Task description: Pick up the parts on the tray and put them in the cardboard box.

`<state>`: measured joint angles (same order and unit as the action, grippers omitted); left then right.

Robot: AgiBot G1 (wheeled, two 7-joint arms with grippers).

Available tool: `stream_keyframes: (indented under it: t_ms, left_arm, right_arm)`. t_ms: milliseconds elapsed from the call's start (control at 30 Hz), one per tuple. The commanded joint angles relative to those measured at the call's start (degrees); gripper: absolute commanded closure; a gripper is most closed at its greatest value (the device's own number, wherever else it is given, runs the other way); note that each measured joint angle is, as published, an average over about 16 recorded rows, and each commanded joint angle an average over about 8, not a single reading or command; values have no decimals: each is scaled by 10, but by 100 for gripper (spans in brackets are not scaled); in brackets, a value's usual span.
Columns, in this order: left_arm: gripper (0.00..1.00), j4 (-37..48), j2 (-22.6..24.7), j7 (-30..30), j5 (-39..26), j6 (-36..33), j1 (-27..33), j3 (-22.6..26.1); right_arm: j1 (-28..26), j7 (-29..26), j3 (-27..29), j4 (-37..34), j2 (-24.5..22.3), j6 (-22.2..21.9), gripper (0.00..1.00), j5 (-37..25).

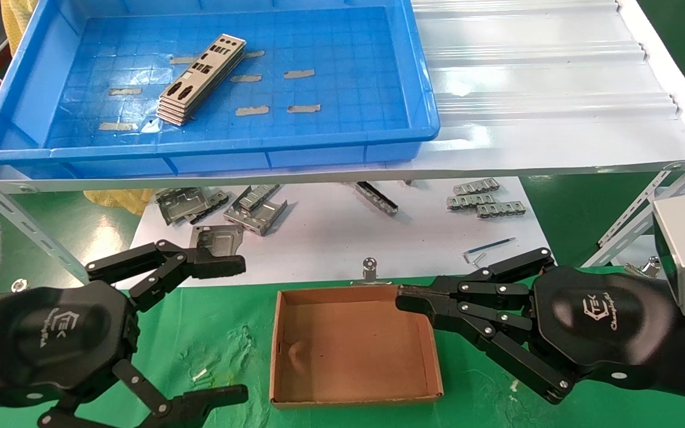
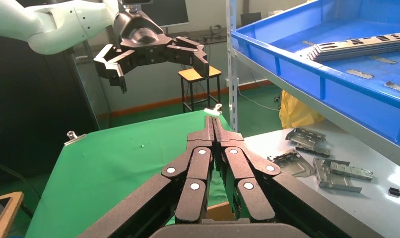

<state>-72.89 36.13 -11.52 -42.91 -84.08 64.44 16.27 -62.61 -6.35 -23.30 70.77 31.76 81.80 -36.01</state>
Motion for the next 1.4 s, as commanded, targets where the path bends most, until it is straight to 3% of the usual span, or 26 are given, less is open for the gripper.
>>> stream_keyframes:
  t_ms: [33,300,633,1033,1300,1400]
  left_arm:
    - [0,-2,0,-2,2,1,1,-1]
    - [0,77,66,-30,-92,68,150,33]
    - [0,329,205,-21,-261,163,361,110]
    - [0,586,320,46,-351,266,489,153]
    - [0,677,350,50,-372,313,522,164]
    - [0,695,352,46,-379,309,529,169]
  right_arm:
    - [0,0,0,0,0,0,100,0]
    - [0,0,0,0,0,0,100,0]
    - [0,0,0,0,0,0,100,0]
    - [0,0,0,0,0,0,98,0]
    - [0,0,0,0,0,0,3,0]
    - [0,0,0,0,0,0,0,0]
